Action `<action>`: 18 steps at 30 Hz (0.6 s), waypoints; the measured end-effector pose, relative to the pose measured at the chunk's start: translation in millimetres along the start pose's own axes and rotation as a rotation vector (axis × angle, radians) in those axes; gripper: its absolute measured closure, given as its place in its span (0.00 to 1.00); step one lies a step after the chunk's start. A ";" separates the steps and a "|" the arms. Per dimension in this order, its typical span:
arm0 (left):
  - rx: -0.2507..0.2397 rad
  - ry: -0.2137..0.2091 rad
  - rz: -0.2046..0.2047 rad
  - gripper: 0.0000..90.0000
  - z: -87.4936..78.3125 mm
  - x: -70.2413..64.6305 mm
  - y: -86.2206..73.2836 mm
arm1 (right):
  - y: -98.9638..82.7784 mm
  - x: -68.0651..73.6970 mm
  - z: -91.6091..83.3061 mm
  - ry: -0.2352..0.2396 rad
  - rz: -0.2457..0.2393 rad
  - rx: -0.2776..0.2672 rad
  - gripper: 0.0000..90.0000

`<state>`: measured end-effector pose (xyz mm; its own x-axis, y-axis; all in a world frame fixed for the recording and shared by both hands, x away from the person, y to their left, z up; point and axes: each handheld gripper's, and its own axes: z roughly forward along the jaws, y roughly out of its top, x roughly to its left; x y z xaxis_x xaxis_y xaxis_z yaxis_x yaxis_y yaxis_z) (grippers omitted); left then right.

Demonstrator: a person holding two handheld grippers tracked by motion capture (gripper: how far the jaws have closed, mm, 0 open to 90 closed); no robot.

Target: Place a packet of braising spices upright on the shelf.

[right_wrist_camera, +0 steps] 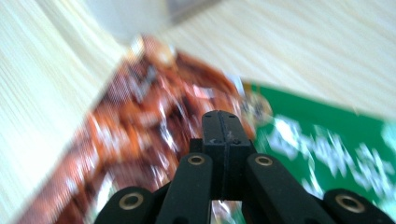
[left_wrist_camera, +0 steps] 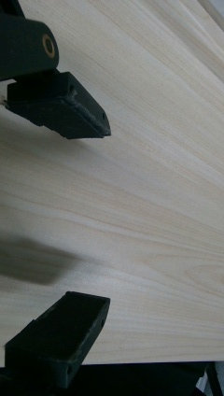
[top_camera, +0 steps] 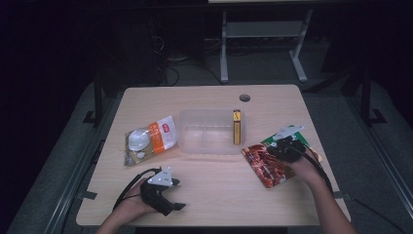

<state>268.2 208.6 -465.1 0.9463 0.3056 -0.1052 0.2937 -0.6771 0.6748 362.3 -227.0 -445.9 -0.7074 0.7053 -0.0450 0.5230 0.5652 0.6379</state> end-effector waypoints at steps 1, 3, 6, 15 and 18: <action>0.000 0.000 -0.002 0.16 0.4 0.2 0.1 | 4.2 1.8 2.5 -0.001 -0.012 0.001 1.00; -0.002 0.001 -0.004 0.16 0.5 0.2 0.0 | 14.7 7.4 12.3 0.001 -0.039 0.000 1.00; -0.001 0.001 -0.002 0.16 -0.1 0.0 -0.6 | 29.1 16.1 29.8 0.016 -0.061 0.003 1.00; 0.004 0.003 -0.001 0.16 -1.3 0.8 -2.7 | 38.5 22.1 48.6 0.032 -0.062 0.050 1.00; 0.004 0.001 -0.002 0.16 -1.1 0.3 -2.2 | 33.4 26.4 43.1 0.044 -0.071 0.059 1.00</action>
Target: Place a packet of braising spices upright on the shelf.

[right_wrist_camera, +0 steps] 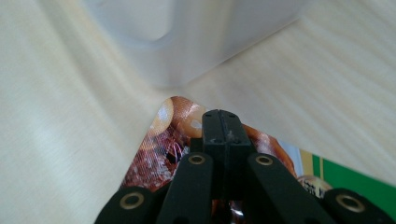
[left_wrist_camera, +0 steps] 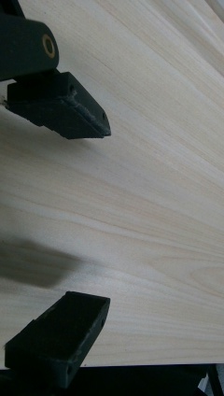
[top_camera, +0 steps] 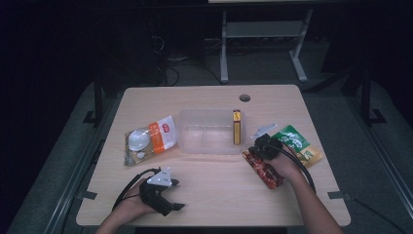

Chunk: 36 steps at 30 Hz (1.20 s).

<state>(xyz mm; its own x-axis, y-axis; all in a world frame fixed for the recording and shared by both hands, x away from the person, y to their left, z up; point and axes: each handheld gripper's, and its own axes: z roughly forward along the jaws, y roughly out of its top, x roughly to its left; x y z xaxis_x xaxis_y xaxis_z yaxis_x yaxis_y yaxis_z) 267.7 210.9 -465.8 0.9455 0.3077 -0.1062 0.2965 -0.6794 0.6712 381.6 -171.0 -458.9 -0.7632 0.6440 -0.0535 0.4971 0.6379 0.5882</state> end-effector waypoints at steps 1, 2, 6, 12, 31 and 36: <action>-0.003 0.001 0.001 0.16 -0.2 -0.7 0.4 | -1.0 1.7 -1.2 0.002 -0.007 0.002 1.00; -0.003 0.002 0.005 0.16 -0.2 -1.1 0.7 | -3.1 4.3 -3.2 0.005 -0.011 0.004 1.00; 0.001 0.004 0.006 0.16 -0.6 -1.3 1.0 | -8.4 4.4 -10.2 -0.014 -0.017 -0.013 1.00; 0.003 0.000 0.006 0.16 -0.5 0.1 0.1 | -28.7 -50.4 -40.9 -0.173 0.141 -0.074 1.00; -0.010 0.003 0.004 0.16 -0.8 -0.2 2.1 | -88.0 -109.9 -46.8 -0.353 0.396 -0.028 1.00; -0.018 0.016 0.005 0.16 -3.9 0.7 2.3 | -88.2 -108.2 -47.5 -0.332 0.397 -0.030 1.00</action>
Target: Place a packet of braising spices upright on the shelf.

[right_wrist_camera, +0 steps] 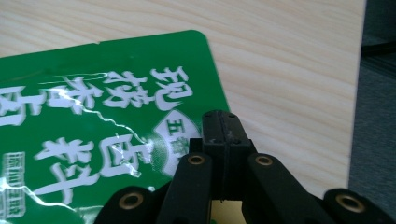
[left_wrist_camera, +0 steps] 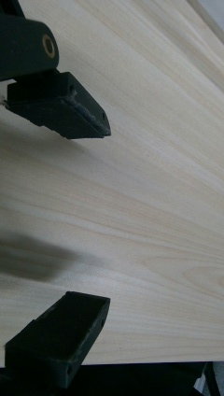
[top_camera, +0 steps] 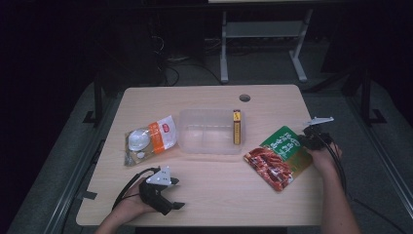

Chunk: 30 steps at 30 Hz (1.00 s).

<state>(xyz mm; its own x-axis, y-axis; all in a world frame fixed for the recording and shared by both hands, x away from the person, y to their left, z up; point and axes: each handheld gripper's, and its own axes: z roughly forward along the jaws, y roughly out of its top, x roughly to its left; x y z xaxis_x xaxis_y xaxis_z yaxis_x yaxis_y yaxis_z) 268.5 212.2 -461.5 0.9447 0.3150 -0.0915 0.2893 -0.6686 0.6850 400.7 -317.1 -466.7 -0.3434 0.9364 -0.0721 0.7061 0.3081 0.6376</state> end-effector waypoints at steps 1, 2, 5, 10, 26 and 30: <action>-0.001 0.004 0.000 0.16 -1.0 0.2 0.4 | 0.2 0.9 -0.4 0.002 -0.008 0.004 1.00; -0.012 0.008 -0.008 0.16 -1.4 0.0 0.4 | 0.2 1.8 -1.0 0.005 -0.012 0.009 1.00; -0.012 0.016 0.000 0.16 -3.9 1.5 0.6 | 0.5 5.4 -2.2 0.022 -0.033 0.016 1.00; -0.018 0.019 -0.005 0.16 -5.3 1.7 0.3 | 1.5 16.0 -4.6 0.049 -0.077 0.034 1.00; -0.030 0.030 -0.009 0.16 -8.7 2.0 -0.4 | -10.5 69.1 -29.5 0.131 -0.263 0.108 1.00; -0.031 0.031 -0.009 0.16 -8.1 1.8 -0.5 | -19.5 80.5 -40.3 0.152 -0.294 0.125 1.00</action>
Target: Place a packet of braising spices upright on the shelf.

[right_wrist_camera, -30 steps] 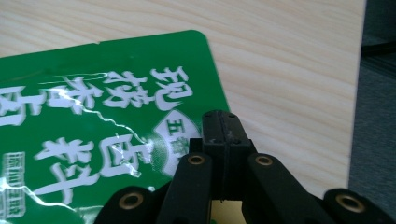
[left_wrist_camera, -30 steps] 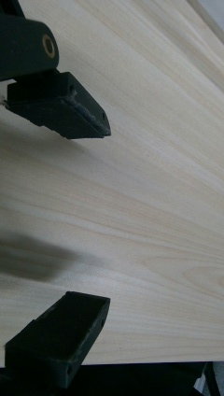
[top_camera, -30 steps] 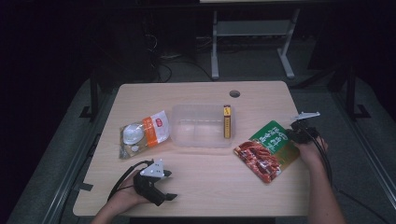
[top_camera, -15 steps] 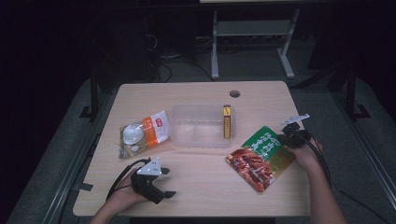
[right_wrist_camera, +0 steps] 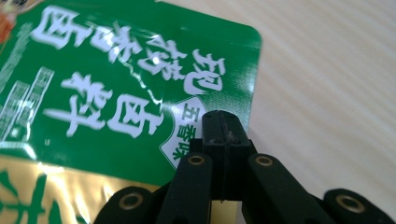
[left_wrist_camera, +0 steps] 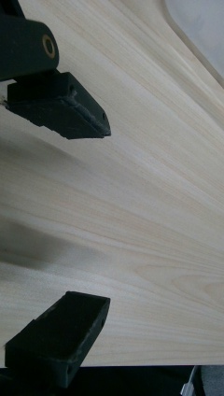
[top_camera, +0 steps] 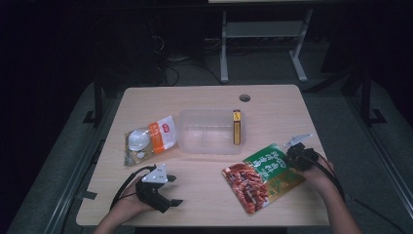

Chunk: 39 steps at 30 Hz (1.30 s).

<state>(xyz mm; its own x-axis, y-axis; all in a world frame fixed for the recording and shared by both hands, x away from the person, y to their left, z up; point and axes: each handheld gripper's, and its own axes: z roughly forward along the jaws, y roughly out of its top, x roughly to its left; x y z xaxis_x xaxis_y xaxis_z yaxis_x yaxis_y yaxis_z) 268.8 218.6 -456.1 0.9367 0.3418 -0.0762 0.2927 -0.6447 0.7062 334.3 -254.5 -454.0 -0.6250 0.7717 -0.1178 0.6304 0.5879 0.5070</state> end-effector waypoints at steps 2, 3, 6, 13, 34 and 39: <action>-0.001 0.000 -0.002 0.16 0.0 -0.4 0.1 | -3.8 7.6 -4.0 0.013 -0.010 0.006 1.00; -0.001 0.000 -0.001 0.16 0.3 -0.4 0.0 | -5.7 11.3 -6.0 0.021 -0.014 0.006 1.00; -0.001 0.001 -0.002 0.16 0.8 -0.5 0.2 | -10.5 23.6 -11.1 0.046 -0.034 0.006 1.00; -0.002 0.003 -0.002 0.16 0.6 -0.6 0.4 | -15.4 55.3 -20.4 0.120 -0.084 0.012 1.00; -0.017 0.005 0.005 0.16 -2.9 -1.6 1.7 | 34.1 129.0 0.3 0.274 -0.304 -0.049 1.00; -0.016 0.002 0.005 0.16 -2.3 -1.8 1.9 | 44.4 139.0 5.8 0.284 -0.343 -0.062 1.00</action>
<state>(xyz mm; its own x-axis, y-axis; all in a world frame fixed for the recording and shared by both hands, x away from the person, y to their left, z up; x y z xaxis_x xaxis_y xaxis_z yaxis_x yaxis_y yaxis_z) 267.3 218.3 -453.0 0.9377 0.3402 -0.0709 0.2848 -0.6355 0.7176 278.0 -119.7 -452.8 -0.9002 0.4323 -0.0529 0.3415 0.7759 0.5304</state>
